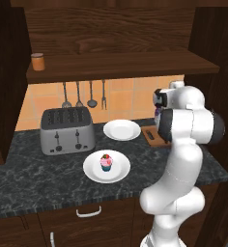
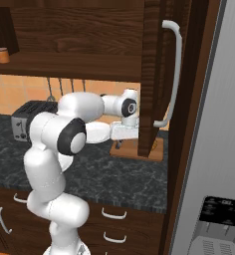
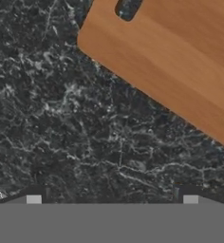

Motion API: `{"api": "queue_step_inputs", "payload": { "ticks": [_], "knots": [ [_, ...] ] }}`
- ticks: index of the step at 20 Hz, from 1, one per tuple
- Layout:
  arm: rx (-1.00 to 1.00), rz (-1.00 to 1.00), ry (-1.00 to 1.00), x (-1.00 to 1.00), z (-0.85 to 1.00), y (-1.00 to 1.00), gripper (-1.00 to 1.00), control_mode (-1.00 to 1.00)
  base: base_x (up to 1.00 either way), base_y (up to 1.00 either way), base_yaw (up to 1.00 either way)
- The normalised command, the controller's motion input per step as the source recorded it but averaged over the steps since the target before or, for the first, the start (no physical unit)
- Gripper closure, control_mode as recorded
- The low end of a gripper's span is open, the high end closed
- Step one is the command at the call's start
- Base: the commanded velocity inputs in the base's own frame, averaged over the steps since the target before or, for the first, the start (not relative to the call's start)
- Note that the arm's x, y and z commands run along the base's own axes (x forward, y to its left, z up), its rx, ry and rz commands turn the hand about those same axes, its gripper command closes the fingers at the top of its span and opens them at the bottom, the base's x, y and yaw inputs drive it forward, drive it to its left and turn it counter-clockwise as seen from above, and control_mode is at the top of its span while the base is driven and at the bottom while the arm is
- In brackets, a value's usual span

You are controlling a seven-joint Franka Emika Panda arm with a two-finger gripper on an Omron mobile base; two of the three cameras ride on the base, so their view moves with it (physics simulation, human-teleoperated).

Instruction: From the different types of pastries on the counter, select a croissant and place it on the cutting board. Then retrieve a jar of jam from the cabinet and place it alongside the croissant on the cutting board.

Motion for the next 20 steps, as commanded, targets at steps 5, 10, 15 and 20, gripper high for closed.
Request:
{"api": "queue_step_inputs", "payload": {
  "ticks": [5,10,15,20],
  "knots": [
    [0.00,0.02,-0.08,-0.90,0.00,0.61,-1.00,-1.00,0.00,0.00,0.00],
    [0.01,0.00,-0.12,-1.00,0.00,0.67,-1.00,-1.00,0.00,0.00,0.00],
    [0.01,-0.03,-0.09,-1.00,0.00,0.62,-1.00,-1.00,0.00,0.00,0.00],
    [0.00,-0.12,-0.01,-1.00,0.44,0.55,-1.00,-1.00,0.00,0.00,0.00]
  ]
}}
